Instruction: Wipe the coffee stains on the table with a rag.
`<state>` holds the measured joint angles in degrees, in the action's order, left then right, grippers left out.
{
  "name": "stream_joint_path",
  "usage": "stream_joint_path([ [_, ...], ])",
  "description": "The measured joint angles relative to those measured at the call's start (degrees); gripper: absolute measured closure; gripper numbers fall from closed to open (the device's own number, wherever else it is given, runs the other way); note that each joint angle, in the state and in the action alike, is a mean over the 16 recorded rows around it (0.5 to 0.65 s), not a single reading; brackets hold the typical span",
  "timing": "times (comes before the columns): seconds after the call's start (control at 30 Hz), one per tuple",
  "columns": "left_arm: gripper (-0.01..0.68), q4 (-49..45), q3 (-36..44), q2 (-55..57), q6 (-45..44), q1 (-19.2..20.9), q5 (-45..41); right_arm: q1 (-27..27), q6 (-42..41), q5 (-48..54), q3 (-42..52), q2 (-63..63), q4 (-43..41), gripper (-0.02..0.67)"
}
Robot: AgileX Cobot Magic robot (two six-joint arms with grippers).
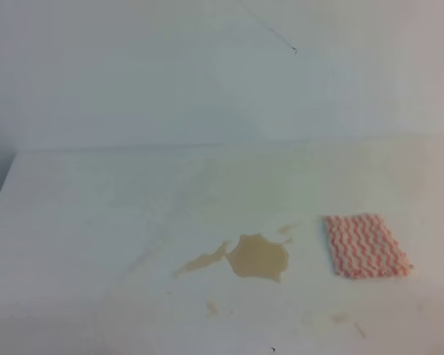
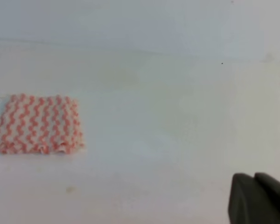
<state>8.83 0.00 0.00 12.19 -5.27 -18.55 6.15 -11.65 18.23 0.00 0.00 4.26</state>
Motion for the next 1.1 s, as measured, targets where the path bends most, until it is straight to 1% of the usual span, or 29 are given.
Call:
stream_joint_path([
  [0.13,0.674,0.0,0.0,0.0,0.0,0.0,0.0,0.0,0.0,-1.5,0.0,0.0,1.9,0.652],
  [0.3,0.674,0.0,0.0,0.0,0.0,0.0,-0.1,0.0,0.1,-5.9,0.0,0.0,4.9,0.652],
  [0.83,0.674,0.0,0.0,0.0,0.0,0.0,-0.1,0.0,1.3,-27.5,0.5,-0.5,13.8,0.652],
  [1.1,0.674,0.0,0.0,0.0,0.0,0.0,-0.1,0.0,3.4,-28.1,-2.2,1.3,17.5,0.652],
])
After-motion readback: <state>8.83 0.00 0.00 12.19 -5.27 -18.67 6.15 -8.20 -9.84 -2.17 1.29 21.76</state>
